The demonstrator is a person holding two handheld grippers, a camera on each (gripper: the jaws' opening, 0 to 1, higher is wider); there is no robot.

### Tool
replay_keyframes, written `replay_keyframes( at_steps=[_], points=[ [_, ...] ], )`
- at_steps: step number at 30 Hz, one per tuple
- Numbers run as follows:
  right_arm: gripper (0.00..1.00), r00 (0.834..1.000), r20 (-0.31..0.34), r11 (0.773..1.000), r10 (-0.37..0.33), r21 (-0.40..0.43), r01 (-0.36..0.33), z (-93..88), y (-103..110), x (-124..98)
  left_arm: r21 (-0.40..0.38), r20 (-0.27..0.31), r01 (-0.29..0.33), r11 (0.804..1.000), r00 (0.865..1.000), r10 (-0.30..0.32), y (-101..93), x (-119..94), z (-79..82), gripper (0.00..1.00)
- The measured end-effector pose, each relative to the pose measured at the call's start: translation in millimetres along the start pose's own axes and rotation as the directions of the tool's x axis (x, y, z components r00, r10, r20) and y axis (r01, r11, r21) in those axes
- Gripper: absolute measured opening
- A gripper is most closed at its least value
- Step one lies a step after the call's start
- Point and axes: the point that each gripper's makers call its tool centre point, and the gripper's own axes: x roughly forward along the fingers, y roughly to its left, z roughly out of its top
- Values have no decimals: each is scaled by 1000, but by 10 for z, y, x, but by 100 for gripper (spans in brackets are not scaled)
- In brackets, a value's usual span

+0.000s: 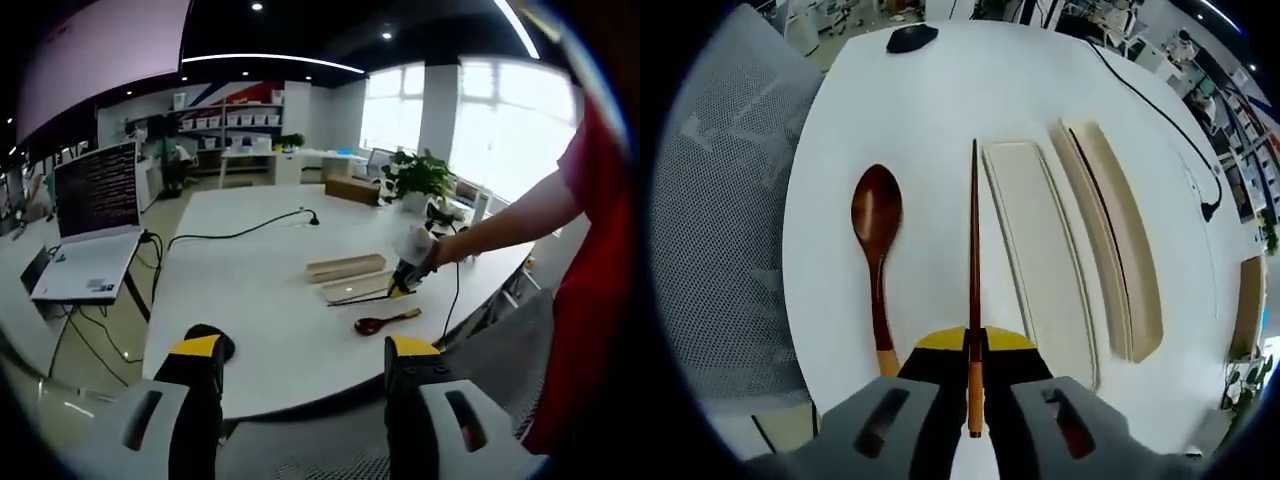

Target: Arrange the utensils inside the cutlery case until each visible utensil rests in its matching compartment.

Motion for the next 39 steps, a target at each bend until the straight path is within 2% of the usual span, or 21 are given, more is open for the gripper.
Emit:
replay_keyframes(
  at_steps=[14, 18, 24, 28, 32, 35, 37, 38, 39],
  points=[
    [1, 997, -67, 999, 45, -5, -45, -116, 64, 81, -14, -1, -4, 1000, 1000, 4, 6, 7, -30, 67],
    [1, 994, -84, 997, 67, 54, -63, -122, 60, 79, -15, 0, -6, 1000, 1000, 6, 17, 3, -28, 67],
    [12, 993, -98, 997, 63, 52, -58, -98, 50, 75, -13, 4, -2, 1000, 1000, 2, 6, 14, -16, 67],
    [9, 991, -107, 996, 85, 42, -80, -101, -7, 159, -12, 1, -1, 1000, 1000, 1, 3, 10, -26, 67],
    [6, 991, -110, 996, 76, 61, -69, -121, -98, 218, -16, 1, -5, 1000, 1000, 5, 17, -2, -33, 67],
    [1, 993, -100, 997, 69, 23, -67, -130, -113, 235, -17, 1, -4, 1000, 1000, 4, 16, -3, -38, 67],
    [1, 992, -113, 997, 61, 58, -55, -131, -129, 254, -16, 0, -1, 1000, 1000, 1, 4, 2, -42, 67],
    [1, 992, -116, 997, 58, 53, -52, -132, -129, 260, -14, 1, 1, 1000, 1000, -1, -6, 7, -40, 67],
    [1, 991, -124, 999, 48, 14, -46, -132, -122, 260, -14, 2, 3, 1000, 1000, -2, -14, 11, -38, 67]
  ],
)
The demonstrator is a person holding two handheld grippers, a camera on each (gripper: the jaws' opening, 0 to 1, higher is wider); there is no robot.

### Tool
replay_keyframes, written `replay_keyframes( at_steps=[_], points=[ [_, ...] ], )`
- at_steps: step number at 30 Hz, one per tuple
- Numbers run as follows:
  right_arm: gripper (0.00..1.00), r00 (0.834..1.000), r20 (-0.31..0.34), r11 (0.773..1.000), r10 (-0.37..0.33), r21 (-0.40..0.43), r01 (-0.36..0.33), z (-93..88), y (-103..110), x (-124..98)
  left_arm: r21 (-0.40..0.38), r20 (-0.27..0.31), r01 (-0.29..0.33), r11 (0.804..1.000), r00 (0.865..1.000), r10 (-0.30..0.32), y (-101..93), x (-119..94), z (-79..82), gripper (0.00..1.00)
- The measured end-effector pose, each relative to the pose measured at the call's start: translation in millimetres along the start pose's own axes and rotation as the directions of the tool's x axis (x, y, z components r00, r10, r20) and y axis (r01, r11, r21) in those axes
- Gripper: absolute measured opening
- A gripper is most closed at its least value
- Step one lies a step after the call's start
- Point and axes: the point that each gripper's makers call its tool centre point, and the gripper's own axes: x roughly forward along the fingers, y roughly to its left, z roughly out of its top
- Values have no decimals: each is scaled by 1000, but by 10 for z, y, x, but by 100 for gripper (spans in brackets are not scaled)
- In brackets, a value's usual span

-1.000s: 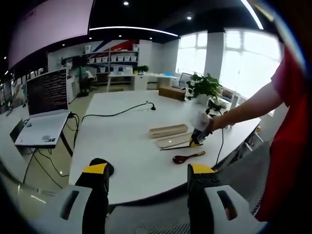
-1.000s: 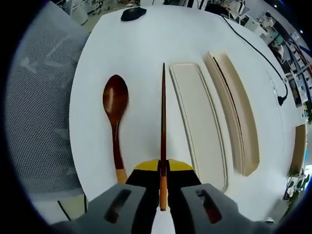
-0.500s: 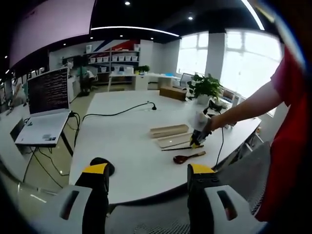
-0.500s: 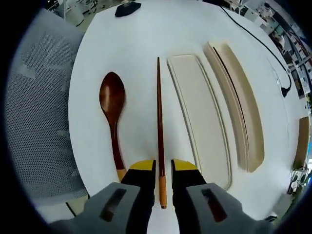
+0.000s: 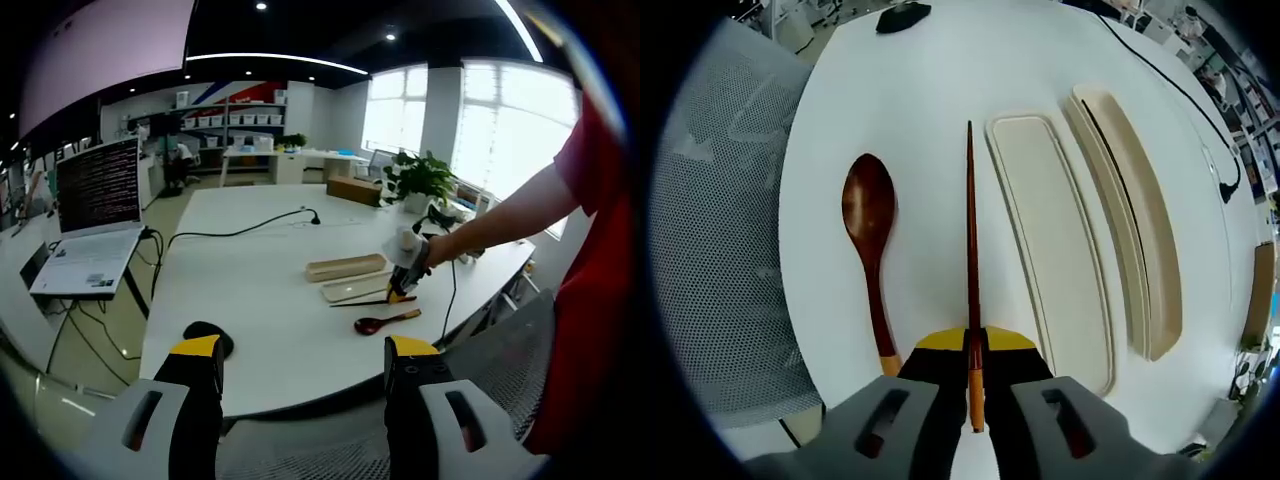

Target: Arrange the utensils inside the cutlery case until each visible utensil rests in its matching compartment.

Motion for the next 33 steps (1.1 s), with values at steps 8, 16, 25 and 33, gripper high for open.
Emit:
replay_keyframes(
  at_steps=[8, 16, 25, 33],
  points=[
    [0, 1000, 10, 999, -26, -28, 26, 15, 67, -68, 5, 11, -5, 1000, 1000, 5, 15, -30, 33, 67],
    [0, 996, 72, 998, -52, -22, 54, 115, 115, -296, -1, 9, -15, 1000, 1000, 15, 45, -60, 14, 67],
    [0, 990, 113, 996, -86, -21, 89, 210, 49, -489, 11, 12, 5, 1000, 1000, -5, -18, -5, 39, 67],
    [0, 990, 108, 995, -93, -33, 97, 213, -73, -616, 4, 9, 5, 1000, 1000, -5, 7, -4, 19, 67]
  ],
)
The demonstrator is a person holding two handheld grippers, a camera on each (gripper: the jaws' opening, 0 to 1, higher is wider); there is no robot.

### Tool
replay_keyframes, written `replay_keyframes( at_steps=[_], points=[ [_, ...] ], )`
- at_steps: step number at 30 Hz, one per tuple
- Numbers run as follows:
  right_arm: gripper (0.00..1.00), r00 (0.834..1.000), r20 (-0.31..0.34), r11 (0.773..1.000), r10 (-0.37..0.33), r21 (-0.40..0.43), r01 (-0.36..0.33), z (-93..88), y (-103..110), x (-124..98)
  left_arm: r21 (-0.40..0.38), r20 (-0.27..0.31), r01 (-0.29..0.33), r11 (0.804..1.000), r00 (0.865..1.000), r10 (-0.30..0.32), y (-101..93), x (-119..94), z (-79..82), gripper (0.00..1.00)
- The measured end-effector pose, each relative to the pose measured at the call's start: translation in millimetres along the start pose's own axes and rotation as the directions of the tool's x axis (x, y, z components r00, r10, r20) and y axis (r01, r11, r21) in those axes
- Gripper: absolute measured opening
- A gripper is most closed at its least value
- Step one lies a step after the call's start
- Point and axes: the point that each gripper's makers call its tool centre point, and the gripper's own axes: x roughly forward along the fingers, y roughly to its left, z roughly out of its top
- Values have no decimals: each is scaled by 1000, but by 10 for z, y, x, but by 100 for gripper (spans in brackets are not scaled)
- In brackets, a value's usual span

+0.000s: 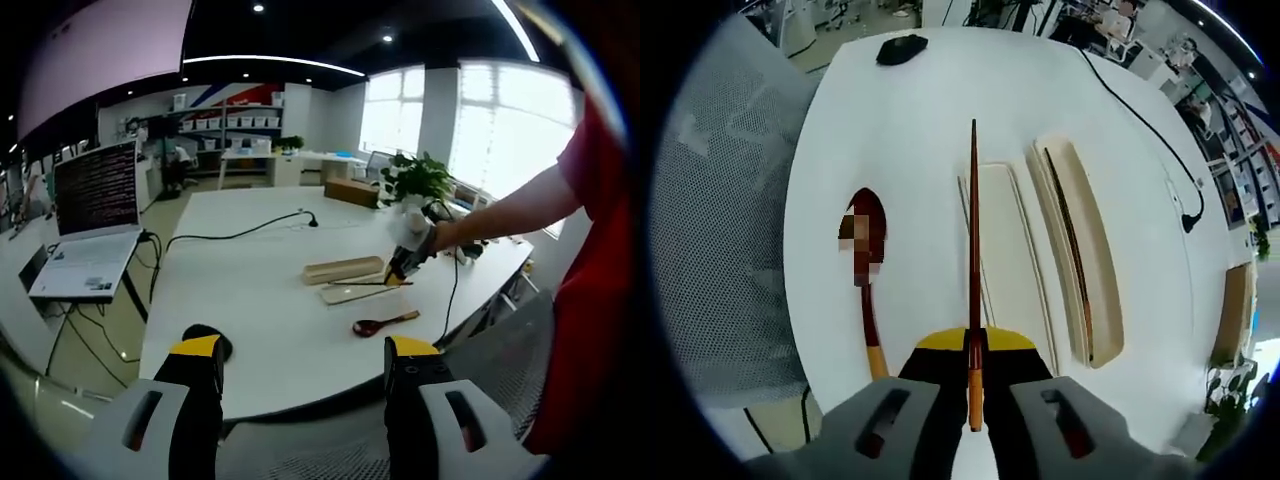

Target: Arrange the utensils inside the cutlery case until each visible utensil rests in its matching compartment.

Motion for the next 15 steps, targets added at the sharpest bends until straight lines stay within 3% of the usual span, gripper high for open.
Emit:
replay_keyframes(
  at_steps=[15],
  points=[
    [0, 1000, -1, 999, -1, -52, 1, -16, -193, -170, 13, 2, 7, 1000, 1000, -7, 6, 30, 67, 67]
  ],
)
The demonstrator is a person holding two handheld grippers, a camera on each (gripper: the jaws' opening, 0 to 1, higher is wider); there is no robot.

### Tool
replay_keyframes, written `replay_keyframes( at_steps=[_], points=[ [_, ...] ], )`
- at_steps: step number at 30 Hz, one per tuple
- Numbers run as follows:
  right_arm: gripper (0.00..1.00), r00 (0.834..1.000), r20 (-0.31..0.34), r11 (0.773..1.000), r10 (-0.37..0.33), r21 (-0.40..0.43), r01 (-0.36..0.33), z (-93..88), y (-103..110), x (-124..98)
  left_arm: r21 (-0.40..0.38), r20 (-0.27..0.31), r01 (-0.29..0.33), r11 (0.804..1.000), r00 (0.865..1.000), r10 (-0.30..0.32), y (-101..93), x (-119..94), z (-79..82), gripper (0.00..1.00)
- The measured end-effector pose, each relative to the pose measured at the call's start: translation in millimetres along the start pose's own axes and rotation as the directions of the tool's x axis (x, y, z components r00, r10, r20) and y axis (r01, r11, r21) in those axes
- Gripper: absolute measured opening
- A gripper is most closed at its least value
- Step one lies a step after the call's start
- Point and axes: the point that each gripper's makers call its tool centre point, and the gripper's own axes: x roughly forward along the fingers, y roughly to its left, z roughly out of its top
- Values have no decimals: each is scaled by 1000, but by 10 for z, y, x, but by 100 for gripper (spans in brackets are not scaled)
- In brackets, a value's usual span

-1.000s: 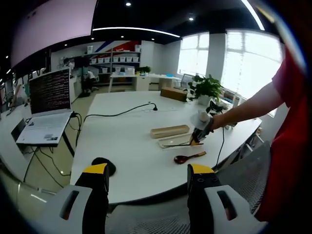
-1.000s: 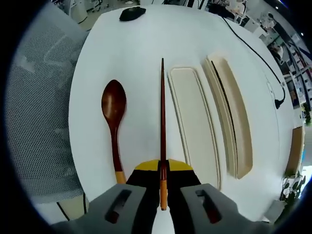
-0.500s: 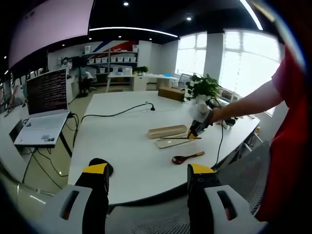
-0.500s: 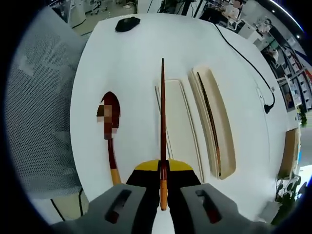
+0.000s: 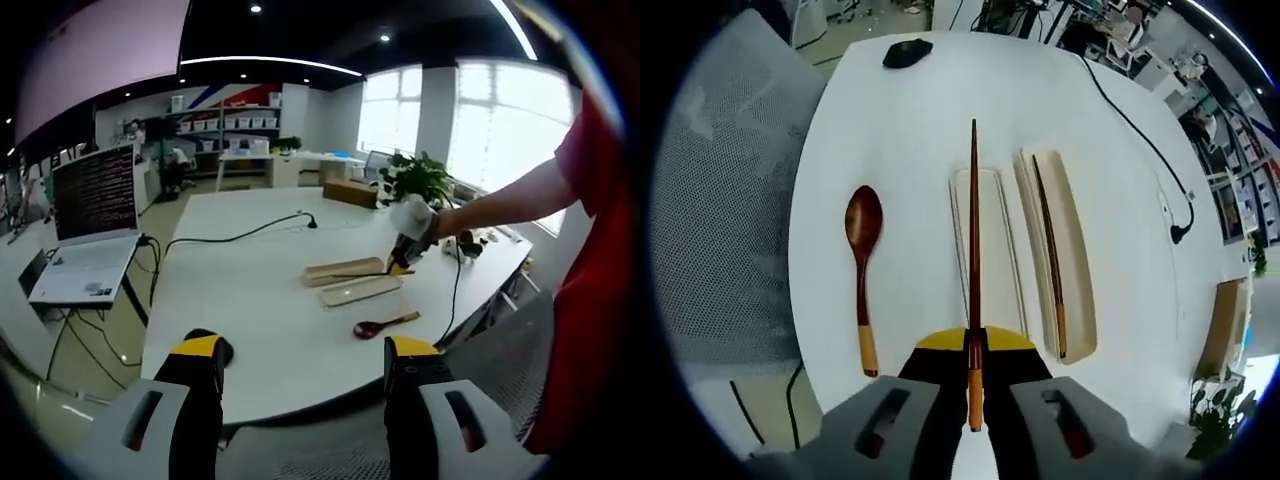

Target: Arrange the utensils inside the cutlery case until each visible utensil rests in its matching compartment.

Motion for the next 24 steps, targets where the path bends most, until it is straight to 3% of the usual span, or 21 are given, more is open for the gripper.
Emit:
replay_keyframes(
  at_steps=[24],
  points=[
    [0, 1000, 5, 999, 4, -34, -4, 57, -223, 6, 17, -15, 12, 1000, 1000, -12, -11, 32, 0, 66]
  ],
)
